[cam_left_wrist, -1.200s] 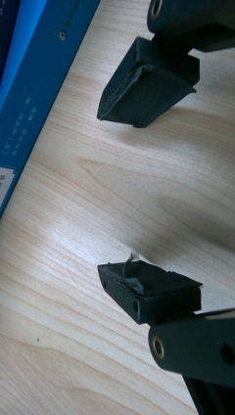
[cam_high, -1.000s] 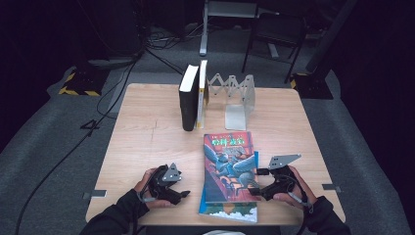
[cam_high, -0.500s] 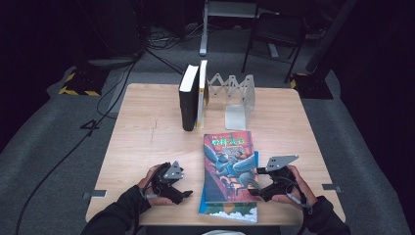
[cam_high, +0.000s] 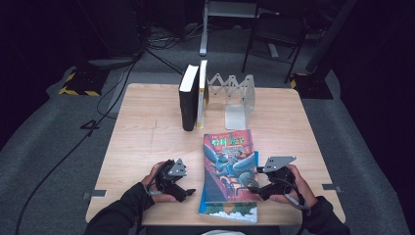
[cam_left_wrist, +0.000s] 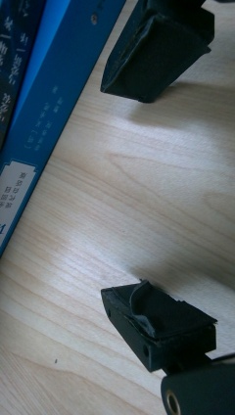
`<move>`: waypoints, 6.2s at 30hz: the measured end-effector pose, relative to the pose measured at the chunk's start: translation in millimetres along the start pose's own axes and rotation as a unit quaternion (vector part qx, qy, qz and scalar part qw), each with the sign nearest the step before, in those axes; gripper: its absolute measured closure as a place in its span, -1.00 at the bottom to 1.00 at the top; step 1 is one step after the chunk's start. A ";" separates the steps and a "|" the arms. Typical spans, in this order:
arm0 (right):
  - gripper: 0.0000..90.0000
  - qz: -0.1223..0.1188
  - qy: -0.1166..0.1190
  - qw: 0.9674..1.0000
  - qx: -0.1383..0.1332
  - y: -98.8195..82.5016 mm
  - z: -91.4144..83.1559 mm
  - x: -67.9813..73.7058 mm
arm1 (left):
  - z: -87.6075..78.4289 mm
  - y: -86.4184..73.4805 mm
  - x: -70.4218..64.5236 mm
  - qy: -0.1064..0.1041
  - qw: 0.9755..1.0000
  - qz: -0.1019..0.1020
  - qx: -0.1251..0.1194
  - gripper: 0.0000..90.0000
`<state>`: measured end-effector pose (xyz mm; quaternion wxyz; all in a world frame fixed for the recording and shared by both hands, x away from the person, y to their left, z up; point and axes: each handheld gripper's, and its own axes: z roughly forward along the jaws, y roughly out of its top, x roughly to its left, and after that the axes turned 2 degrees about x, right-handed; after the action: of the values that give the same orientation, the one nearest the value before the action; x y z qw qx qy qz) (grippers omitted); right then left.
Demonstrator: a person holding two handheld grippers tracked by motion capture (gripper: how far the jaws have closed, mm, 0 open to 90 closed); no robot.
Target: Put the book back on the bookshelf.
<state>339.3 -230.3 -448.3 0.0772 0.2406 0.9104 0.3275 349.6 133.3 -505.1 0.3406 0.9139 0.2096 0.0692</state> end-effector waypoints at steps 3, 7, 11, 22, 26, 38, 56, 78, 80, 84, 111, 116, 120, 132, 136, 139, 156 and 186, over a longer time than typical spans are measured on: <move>-0.51 0.016 0.002 1.000 0.001 -0.2 1.0 -0.9 | 0.4 0.5 0.2 -0.001 1.000 0.001 0.000 -0.83; -0.50 0.027 0.008 1.000 0.001 -1.4 1.5 -2.4 | 1.1 1.1 0.2 0.000 1.000 0.001 -0.001 -0.84; -0.50 -0.003 -0.012 1.000 -0.002 0.7 -0.2 3.3 | 3.3 3.8 1.7 -0.002 1.000 0.002 0.000 -0.84; -0.50 -0.001 -0.036 0.999 0.000 4.8 0.7 7.4 | 8.3 10.4 5.6 -0.003 1.000 0.006 0.004 -0.85; -0.48 -0.001 -0.013 1.000 -0.014 4.4 4.9 -0.7 | 11.6 14.1 7.8 -0.004 1.000 0.006 0.002 -0.85; 0.12 0.007 0.020 0.999 -0.050 13.9 11.8 -15.3 | 25.7 32.4 29.9 0.013 1.000 -0.017 -0.009 -0.66; 0.62 -0.020 0.036 0.995 -0.096 18.9 16.2 -20.3 | 38.0 50.6 68.1 0.049 0.997 -0.060 -0.025 -0.45; 0.63 -0.057 0.012 0.986 -0.154 12.6 3.3 -13.5 | 21.6 69.8 79.7 0.048 0.994 -0.058 -0.077 -0.13; 0.63 -0.061 0.005 0.985 -0.162 12.3 0.7 -13.1 | 16.3 72.0 78.5 0.049 0.994 -0.056 -0.086 -0.05; 0.63 -0.069 -0.002 0.982 -0.174 12.2 -2.2 -11.1 | 11.5 72.2 80.0 0.041 0.993 -0.055 -0.095 -0.05; 0.60 -0.123 -0.080 0.963 -0.228 14.4 -20.5 9.1 | -25.7 116.2 86.3 -0.009 0.987 -0.037 -0.158 0.59; 0.49 -0.126 -0.069 0.963 -0.226 14.5 -20.6 8.4 | -24.9 116.6 85.6 -0.024 0.985 -0.031 -0.168 0.68; 0.23 -0.120 -0.039 0.963 -0.240 17.0 -21.5 7.3 | -26.2 116.8 83.2 -0.067 0.979 -0.011 -0.192 0.74; 0.55 -0.118 -0.074 0.963 -0.230 23.4 -18.2 11.2 | -29.9 130.5 74.3 -0.057 0.982 0.017 -0.179 0.79; 0.61 -0.122 -0.094 0.959 -0.237 27.7 -17.0 8.3 | -30.5 138.3 75.3 -0.048 0.983 0.020 -0.178 0.92; 0.66 -0.129 -0.117 0.954 -0.244 32.1 -16.3 5.9 | -38.0 149.2 78.4 -0.035 0.981 0.019 -0.188 0.94; 0.84 -0.141 -0.141 0.943 -0.266 26.4 -25.8 6.9 | -65.8 155.4 57.4 0.014 0.975 0.044 -0.216 0.80; 0.84 -0.150 -0.130 0.943 -0.266 14.6 -33.5 18.8 | -30.8 81.2 10.8 0.005 0.992 0.073 -0.101 0.45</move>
<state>318.6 -230.0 -412.8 0.3042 0.1123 0.7977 0.5085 378.4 101.0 -429.0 0.4244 0.8872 0.1362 0.1189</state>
